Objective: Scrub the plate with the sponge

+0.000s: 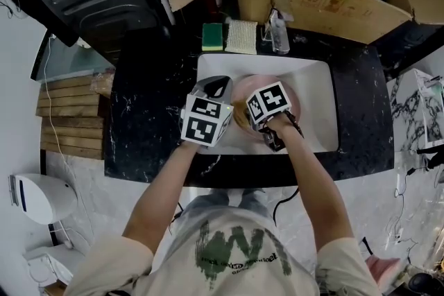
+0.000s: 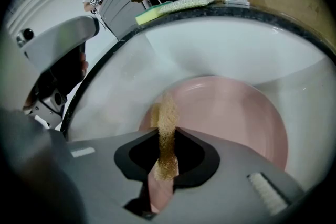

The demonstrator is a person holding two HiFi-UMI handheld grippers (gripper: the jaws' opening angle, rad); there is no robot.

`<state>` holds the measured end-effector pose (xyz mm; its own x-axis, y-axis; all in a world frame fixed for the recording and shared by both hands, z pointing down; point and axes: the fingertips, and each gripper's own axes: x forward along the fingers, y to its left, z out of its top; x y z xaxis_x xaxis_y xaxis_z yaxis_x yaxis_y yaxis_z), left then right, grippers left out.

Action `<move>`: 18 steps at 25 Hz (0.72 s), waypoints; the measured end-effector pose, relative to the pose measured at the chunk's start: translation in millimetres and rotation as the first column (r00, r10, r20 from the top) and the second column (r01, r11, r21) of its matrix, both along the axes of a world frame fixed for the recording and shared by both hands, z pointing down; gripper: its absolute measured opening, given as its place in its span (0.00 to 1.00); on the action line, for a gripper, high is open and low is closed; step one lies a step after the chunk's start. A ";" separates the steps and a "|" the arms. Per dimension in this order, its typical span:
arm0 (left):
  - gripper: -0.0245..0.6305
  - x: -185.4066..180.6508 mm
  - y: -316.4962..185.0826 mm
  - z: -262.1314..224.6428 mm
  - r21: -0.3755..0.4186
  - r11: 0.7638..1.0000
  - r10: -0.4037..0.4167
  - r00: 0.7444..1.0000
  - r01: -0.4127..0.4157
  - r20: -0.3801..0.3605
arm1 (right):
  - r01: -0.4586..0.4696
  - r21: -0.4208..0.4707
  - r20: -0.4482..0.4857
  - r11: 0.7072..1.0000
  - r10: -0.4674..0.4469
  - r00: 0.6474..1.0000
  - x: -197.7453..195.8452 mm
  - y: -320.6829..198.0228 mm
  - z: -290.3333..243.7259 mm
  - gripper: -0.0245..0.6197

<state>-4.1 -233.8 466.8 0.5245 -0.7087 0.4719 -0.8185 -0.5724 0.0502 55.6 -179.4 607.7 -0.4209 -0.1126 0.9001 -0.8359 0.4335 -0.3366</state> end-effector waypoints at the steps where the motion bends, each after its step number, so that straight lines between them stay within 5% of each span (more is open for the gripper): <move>1: 0.04 -0.2 -0.4 0.0 0.000 1.000 -0.004 1.000 0.004 -0.001 | 0.003 -0.004 0.000 1.000 -0.003 1.000 1.0 1.2 0.2 0.14; 18: 0.04 14.4 -2.5 7.0 -0.022 1.000 -0.009 1.000 0.009 0.016 | 0.060 -0.071 -0.010 0.996 -0.061 0.998 32.3 22.4 4.3 0.14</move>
